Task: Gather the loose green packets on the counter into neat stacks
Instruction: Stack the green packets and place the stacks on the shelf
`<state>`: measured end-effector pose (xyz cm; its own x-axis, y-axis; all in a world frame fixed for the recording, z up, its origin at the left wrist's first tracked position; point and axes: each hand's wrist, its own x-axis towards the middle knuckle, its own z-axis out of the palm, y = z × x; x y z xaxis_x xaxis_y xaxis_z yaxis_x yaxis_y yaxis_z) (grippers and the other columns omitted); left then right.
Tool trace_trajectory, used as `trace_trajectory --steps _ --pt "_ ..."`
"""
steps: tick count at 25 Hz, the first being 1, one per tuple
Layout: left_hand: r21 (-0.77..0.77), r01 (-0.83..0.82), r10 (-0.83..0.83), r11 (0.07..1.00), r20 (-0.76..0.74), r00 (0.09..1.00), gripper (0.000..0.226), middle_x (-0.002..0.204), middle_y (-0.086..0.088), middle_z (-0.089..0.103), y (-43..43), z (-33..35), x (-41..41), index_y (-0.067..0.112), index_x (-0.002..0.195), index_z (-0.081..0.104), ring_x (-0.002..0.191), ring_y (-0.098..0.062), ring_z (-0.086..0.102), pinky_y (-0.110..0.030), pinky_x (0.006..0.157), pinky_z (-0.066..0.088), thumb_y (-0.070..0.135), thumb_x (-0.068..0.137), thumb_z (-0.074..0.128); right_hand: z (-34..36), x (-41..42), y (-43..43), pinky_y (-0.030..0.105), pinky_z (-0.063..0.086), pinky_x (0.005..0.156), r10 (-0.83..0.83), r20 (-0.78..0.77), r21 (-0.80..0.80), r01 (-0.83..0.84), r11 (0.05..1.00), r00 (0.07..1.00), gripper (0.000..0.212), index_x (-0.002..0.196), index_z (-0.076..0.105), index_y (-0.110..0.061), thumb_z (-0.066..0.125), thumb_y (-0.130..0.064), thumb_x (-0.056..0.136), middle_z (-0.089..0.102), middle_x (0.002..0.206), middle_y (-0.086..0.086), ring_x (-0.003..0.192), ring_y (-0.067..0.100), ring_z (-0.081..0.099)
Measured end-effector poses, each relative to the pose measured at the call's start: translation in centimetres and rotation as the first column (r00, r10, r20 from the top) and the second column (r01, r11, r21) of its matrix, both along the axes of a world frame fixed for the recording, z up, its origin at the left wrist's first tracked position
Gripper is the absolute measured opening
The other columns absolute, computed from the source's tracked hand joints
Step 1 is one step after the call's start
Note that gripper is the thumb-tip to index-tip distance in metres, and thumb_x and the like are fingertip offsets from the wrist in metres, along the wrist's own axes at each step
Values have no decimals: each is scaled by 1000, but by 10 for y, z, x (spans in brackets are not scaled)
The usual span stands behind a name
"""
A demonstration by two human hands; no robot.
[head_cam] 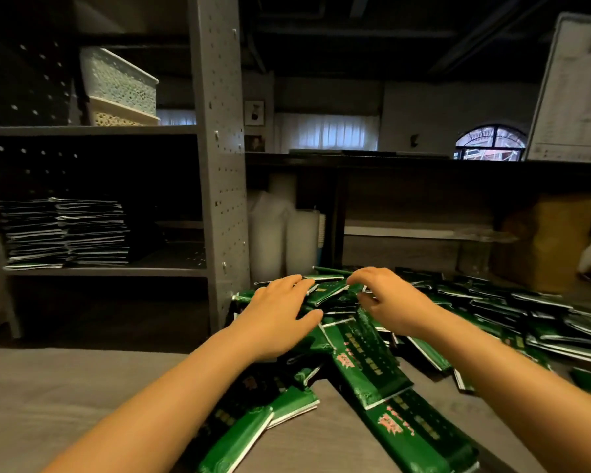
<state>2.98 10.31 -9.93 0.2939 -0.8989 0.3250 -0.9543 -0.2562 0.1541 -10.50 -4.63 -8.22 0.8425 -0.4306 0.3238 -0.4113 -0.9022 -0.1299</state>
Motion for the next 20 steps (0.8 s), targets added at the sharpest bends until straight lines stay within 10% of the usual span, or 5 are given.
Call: trace_trajectory --steps 5,14,20 --pt "21 -6 8 1000 -77 997 59 158 7 14 -51 -15 2 32 150 8 144 -14 13 -49 115 16 49 98 30 -22 3 -29 33 23 111 -1 -68 157 11 987 998 54 151 16 -20 37 -28 101 29 152 5 139 24 25" --pt "10 3 -3 1000 -47 999 51 150 3 31 -86 -26 16 22 146 27 139 -16 24 -44 112 25 42 100 31 -36 21 -47 36 34 90 -88 -5 181 87 980 996 25 100 47 -18 38 -42 98 51 120 6 113 27 41" --pt "-17 32 -32 999 -29 999 49 149 6 33 -83 -27 16 24 146 27 137 -14 28 -41 111 28 40 100 31 -27 28 -50 33 41 91 -134 21 328 120 937 991 55 130 35 -14 60 -40 88 46 131 10 115 27 49"
